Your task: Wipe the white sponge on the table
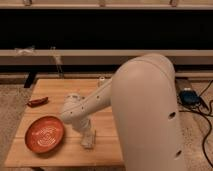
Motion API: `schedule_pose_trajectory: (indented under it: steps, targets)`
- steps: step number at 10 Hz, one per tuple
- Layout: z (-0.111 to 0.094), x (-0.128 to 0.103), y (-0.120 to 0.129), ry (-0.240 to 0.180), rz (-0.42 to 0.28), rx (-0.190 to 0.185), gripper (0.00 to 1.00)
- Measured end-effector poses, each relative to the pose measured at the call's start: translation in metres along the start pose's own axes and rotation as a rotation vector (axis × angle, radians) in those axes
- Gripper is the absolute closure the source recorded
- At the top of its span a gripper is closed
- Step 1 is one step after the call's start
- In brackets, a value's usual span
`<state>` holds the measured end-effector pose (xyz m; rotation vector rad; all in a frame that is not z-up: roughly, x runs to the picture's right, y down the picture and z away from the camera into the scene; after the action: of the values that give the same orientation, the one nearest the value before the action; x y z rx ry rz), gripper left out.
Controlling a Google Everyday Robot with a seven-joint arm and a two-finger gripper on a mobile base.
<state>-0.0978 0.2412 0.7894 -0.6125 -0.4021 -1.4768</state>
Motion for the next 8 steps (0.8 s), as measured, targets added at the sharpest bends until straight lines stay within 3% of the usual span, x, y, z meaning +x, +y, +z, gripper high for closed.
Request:
schedule_pose_trajectory:
  steps: [2,5,8]
  targets:
    - [0.006,0.008,0.021,-0.01,0.043,-0.018,1.0]
    - [0.013,0.035,0.054,-0.042,0.161,-0.017,0.99]
    - [0.015,0.055,0.067,-0.055,0.251,0.0,0.78]
